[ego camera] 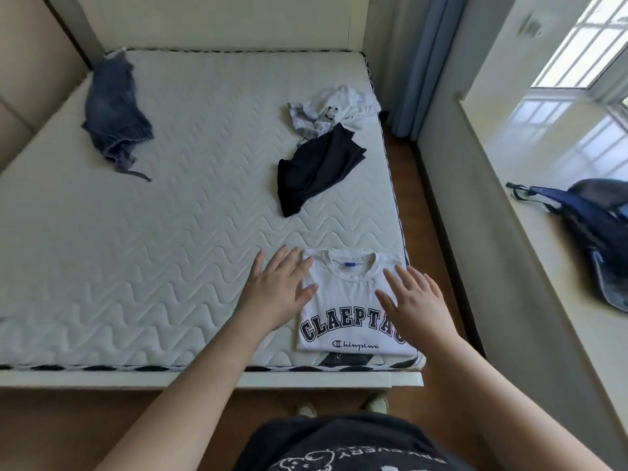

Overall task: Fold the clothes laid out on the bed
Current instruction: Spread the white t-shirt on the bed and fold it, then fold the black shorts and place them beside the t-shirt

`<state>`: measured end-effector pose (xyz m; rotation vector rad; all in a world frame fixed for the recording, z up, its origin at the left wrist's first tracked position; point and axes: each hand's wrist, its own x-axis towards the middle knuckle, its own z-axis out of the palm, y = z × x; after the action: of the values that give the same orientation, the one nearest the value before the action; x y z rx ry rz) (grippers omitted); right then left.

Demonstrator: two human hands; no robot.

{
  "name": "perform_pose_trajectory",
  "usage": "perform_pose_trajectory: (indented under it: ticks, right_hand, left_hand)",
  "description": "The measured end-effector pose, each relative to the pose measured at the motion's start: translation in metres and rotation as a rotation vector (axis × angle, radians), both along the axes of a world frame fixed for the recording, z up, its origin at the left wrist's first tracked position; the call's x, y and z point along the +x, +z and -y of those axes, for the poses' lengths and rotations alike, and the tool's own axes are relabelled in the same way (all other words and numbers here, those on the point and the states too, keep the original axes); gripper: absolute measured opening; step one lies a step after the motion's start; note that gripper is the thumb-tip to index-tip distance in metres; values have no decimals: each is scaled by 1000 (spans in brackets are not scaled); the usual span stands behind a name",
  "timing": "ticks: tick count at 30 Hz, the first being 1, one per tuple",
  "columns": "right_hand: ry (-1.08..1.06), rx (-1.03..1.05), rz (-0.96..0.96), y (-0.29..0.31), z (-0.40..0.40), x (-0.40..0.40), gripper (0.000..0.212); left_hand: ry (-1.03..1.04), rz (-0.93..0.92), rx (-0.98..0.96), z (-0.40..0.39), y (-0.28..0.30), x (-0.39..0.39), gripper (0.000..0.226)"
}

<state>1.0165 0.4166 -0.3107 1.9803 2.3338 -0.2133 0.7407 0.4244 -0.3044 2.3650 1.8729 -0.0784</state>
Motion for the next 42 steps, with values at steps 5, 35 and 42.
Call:
perform_pose_trajectory:
  ticks: [5,35,42]
  right_hand:
    - [-24,89,-23,36,4,-6,72]
    - [-516,96,-73,58,104,276,72]
    - [-537,118,-117,61,108,354,74]
  left_hand:
    - [31,-26,122,0,36,-3,73]
    - [-248,-18,154,6,74,285,73]
    - [-281,-21,172,9,83,376,74]
